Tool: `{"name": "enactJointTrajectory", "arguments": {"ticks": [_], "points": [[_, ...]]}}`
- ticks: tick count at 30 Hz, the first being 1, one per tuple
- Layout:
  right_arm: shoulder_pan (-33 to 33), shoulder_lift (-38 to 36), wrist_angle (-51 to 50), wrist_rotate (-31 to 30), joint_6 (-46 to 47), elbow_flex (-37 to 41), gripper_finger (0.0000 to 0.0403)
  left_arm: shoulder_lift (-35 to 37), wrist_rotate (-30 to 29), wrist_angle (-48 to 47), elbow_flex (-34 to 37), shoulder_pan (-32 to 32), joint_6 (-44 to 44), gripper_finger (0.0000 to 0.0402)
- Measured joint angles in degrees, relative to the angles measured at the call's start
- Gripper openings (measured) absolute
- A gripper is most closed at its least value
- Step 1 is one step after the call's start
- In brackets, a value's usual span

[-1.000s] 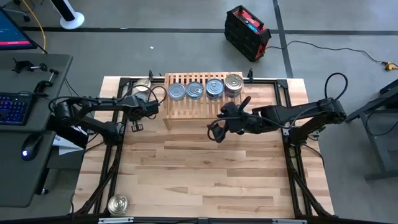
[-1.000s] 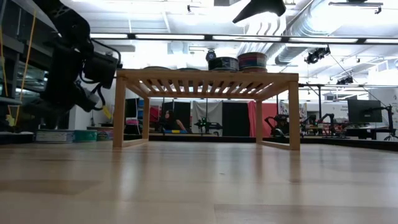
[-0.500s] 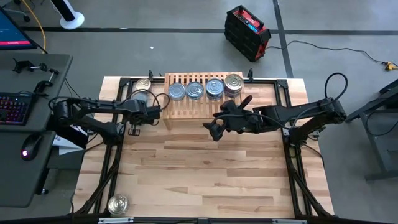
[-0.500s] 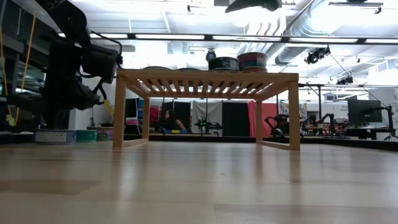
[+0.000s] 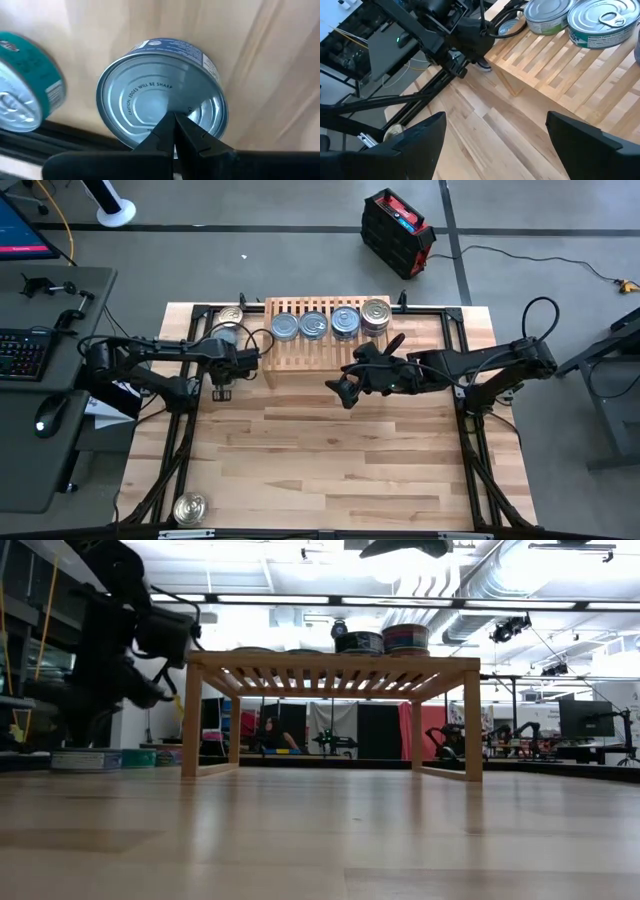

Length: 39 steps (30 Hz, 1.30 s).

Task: Stack canned seafood by type on shelf
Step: Stack the blue tuna can on the stacked blue tuna cans on the shelf

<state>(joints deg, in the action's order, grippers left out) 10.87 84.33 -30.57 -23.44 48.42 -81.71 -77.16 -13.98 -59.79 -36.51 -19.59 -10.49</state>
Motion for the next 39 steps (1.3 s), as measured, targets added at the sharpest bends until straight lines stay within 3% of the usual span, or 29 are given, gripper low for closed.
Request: {"name": "enactJointTrajectory", "arguments": {"ticks": [4, 11, 16, 20, 24, 27, 31, 36, 39], "points": [[0.0, 0.0, 0.0, 0.0, -0.8, 0.0, 0.0334, -0.2, 2.4, 0.6, -3.3, 0.0, 4.0, 0.0], [0.0, 0.0, -0.2, 3.5, -3.7, 0.0, 0.0334, -0.1, 0.9, -0.5, -5.2, 0.0, 6.0, 0.0], [0.0, 0.0, -0.5, 4.4, -7.2, 0.0, 0.0334, -0.1, -4.5, -0.3, -7.6, -0.5, 9.8, 0.0], [0.0, 0.0, -0.5, 5.2, -9.1, 0.0, 0.0334, -0.1, -5.5, -0.9, -11.8, -3.1, 13.0, 0.0], [0.0, 0.0, -0.5, 6.5, -10.1, 0.0, 0.0334, 0.0, -7.4, -3.7, -15.9, -5.8, 24.0, 0.0], [0.0, 0.0, -0.5, 7.5, -11.0, 0.0, 0.0334, 1.2, -5.8, -6.7, -16.8, -6.4, 34.2, 0.0], [0.0, 0.0, -1.3, 7.6, -11.4, 0.0, 0.0334, 7.5, -3.8, -6.5, -13.5, -1.9, 43.8, 0.0], [0.0, 0.0, -3.9, 7.6, -11.4, 0.0, 0.0334, 18.6, -2.0, -2.5, -6.2, 10.0, 55.1, 0.0], [0.0, 0.0, -4.7, 7.5, -11.4, 0.0, 0.0334, 20.7, -2.0, -1.4, -3.6, 15.6, 60.3, 0.0]]}}
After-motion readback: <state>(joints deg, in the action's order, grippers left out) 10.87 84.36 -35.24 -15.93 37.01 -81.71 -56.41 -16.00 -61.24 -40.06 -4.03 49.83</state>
